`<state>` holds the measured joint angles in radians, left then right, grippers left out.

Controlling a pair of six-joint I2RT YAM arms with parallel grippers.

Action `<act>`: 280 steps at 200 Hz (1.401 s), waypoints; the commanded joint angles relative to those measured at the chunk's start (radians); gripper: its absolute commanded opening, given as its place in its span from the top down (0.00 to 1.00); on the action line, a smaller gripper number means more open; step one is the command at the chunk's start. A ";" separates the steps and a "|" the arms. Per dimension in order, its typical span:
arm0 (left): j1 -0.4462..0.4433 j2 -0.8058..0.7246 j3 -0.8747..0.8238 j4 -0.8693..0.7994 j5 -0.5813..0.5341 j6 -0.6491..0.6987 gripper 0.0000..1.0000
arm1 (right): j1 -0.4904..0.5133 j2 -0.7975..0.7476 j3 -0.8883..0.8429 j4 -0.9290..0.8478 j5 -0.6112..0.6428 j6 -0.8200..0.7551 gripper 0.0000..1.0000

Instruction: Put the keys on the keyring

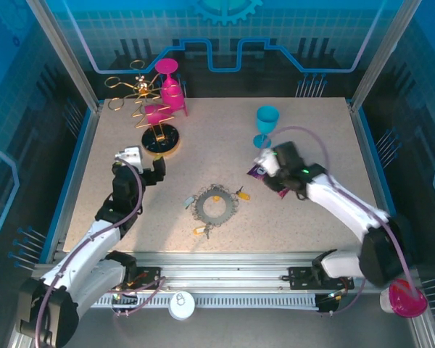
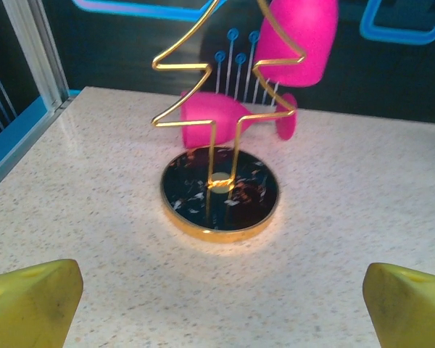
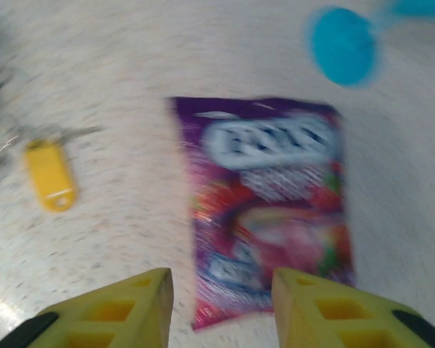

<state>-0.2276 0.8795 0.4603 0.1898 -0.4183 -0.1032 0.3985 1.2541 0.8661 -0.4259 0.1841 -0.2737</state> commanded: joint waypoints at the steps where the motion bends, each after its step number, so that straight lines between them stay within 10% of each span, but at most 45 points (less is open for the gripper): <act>1: 0.072 0.053 -0.062 0.099 0.099 0.052 0.01 | -0.139 -0.173 -0.202 0.240 -0.139 0.269 0.52; 39: 0.137 0.211 -0.173 0.392 0.158 0.074 0.01 | -0.359 -0.280 -0.529 0.716 -0.143 0.368 0.49; 121: 0.205 0.694 -0.171 0.950 0.375 0.142 0.01 | -0.451 0.229 -0.466 1.278 -0.362 0.331 0.46; 160: 0.203 0.677 -0.108 0.799 0.159 0.071 0.01 | -0.404 0.277 -0.485 1.329 -0.267 0.297 0.35; 280: 0.211 0.676 -0.074 0.733 0.302 0.103 0.01 | -0.381 0.283 -0.482 1.337 -0.210 0.288 0.00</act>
<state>-0.0231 1.5585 0.3717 0.9176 -0.1482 -0.0006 0.0017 1.5322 0.3843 0.8658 -0.0559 0.0219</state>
